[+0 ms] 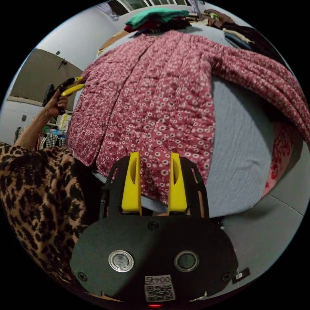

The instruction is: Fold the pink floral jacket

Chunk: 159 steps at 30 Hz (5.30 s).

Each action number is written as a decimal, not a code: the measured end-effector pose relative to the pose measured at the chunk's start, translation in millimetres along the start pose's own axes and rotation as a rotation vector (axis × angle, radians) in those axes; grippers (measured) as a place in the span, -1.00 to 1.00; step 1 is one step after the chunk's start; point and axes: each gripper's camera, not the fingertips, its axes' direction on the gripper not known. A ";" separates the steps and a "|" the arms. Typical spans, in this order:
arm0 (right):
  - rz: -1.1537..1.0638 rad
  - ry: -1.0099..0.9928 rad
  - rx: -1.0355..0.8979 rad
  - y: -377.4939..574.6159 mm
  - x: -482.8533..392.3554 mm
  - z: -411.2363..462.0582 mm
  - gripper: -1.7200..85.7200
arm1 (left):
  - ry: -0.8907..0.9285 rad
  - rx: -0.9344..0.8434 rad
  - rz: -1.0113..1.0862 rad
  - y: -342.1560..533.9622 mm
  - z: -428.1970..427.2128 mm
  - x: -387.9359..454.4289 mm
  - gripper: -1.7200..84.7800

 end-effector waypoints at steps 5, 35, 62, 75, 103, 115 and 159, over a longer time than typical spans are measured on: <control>-0.008 0.083 -0.032 -22.6 -12.1 14.4 -0.62 | 0.035 -0.063 0.010 -25.3 17.7 -11.6 -0.72; -0.051 0.220 -0.119 -77.8 -2.8 8.8 -0.70 | -0.393 0.005 0.459 59.0 22.3 80.3 -0.95; 0.362 -0.696 0.222 -132.4 241.4 -26.4 -0.71 | -0.501 -0.243 0.499 173.5 110.4 186.0 -0.96; 0.252 -0.165 0.221 -134.6 190.2 -55.9 -0.84 | -0.586 -0.224 0.595 201.8 113.9 204.6 -0.96; -0.088 0.202 0.022 -72.7 24.9 9.0 -0.68 | -0.314 -0.125 0.188 237.1 -86.5 17.7 -0.67; -0.123 0.262 -0.092 -107.8 -0.1 21.1 -0.68 | -0.402 -0.166 0.128 252.3 -87.1 -26.3 -0.91; -0.014 0.286 -0.151 -183.6 -68.3 58.0 -0.61 | 0.431 0.387 -0.730 -27.8 -279.5 -392.8 -0.57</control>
